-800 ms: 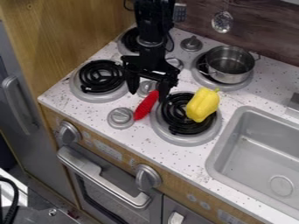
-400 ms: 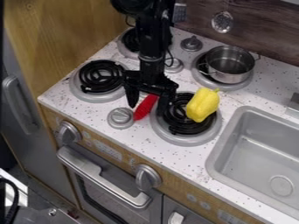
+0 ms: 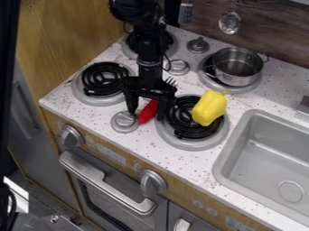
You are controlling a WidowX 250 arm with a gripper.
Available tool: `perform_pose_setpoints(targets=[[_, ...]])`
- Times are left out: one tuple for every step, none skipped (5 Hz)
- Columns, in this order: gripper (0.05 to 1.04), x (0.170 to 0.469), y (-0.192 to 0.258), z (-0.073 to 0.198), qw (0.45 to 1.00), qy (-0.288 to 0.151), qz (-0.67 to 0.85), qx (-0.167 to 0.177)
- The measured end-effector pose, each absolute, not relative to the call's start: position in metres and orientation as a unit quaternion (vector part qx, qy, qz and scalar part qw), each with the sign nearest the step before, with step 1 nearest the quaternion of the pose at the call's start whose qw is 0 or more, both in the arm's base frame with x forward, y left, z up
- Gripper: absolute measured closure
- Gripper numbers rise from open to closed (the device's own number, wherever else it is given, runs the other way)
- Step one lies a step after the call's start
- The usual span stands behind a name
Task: Move the red fork to the bottom left side burner
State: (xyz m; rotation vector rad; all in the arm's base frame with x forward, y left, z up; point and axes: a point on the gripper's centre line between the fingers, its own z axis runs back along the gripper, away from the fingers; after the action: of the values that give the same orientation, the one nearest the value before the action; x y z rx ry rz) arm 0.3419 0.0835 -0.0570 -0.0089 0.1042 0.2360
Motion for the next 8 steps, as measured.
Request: perform_pose_setpoints(targets=[[0.086, 0.348, 0.088, -0.058, 0.992, 0.049, 0.119, -0.011], [0.106, 0.35, 0.091, -0.06, 0.988, 0.055, 0.139, -0.026], [0.357, 0.352, 0.086, -0.06, 0.986, 0.06, 0.149, -0.049], [0.54, 0.353, 0.082, -0.059, 0.985, 0.07, 0.146, -0.063], [0.639, 0.353, 0.084, -0.057, 0.985, 0.073, 0.146, -0.064], [0.855, 0.352, 0.087, -0.052, 0.987, 0.074, 0.135, -0.052], [0.94, 0.359, 0.101, -0.003, 0.992, 0.022, 0.122, -0.015], [0.96, 0.357, 0.114, 0.037, 0.993, -0.006, 0.115, 0.01]])
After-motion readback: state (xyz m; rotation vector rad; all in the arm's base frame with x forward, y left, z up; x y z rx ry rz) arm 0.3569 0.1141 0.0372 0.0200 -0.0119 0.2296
